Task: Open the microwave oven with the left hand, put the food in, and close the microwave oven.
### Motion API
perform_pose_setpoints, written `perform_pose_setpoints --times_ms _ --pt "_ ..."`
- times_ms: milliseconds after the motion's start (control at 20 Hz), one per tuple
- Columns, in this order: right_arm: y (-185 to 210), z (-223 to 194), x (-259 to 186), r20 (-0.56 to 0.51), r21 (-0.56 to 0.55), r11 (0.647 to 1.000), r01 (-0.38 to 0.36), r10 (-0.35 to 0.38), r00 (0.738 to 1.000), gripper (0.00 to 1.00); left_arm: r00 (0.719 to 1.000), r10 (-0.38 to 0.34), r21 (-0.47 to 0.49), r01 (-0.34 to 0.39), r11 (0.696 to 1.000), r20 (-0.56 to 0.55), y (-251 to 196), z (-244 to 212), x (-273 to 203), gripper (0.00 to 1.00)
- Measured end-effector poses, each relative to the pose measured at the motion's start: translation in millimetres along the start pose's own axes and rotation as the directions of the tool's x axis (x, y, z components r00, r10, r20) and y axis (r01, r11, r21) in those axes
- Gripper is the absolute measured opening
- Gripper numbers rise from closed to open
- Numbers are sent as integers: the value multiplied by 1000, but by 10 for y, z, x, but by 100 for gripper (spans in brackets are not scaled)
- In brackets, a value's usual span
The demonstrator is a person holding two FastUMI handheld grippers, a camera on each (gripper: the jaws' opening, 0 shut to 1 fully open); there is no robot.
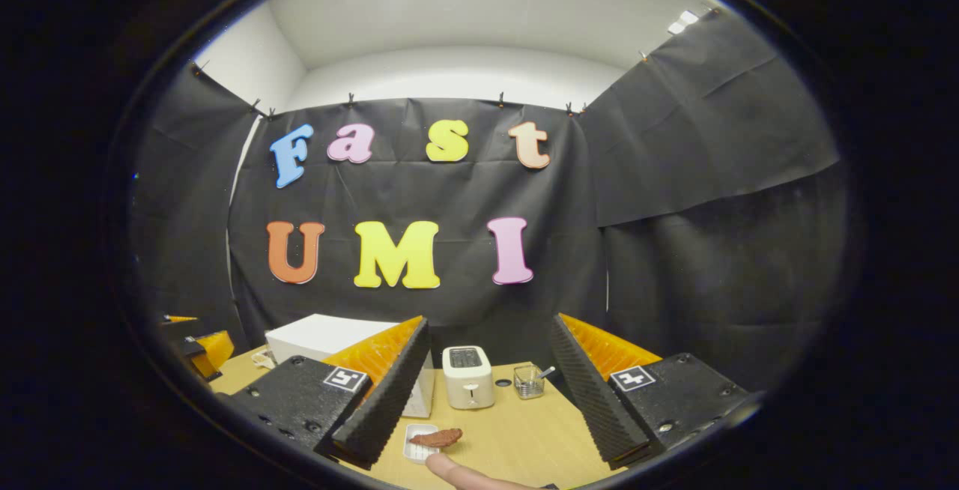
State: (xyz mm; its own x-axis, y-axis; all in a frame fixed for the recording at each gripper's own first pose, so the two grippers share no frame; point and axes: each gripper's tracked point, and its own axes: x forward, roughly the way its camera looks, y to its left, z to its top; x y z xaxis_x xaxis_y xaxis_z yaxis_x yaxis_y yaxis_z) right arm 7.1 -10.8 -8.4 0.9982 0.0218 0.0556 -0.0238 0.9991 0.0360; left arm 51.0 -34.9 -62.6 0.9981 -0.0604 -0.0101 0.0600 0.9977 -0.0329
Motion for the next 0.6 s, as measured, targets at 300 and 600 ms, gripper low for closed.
perform_pose_setpoints --times_ms 300,600 --pt "-196 -178 251 -8 12 1000 9 -9 1000 100 999 -29 13 29 999 -30 -257 -635 598 92" --pt "-377 -377 481 -24 7 1000 21 -21 1000 100 986 -91 -8 91 996 -140 -686 -1501 1264 93"
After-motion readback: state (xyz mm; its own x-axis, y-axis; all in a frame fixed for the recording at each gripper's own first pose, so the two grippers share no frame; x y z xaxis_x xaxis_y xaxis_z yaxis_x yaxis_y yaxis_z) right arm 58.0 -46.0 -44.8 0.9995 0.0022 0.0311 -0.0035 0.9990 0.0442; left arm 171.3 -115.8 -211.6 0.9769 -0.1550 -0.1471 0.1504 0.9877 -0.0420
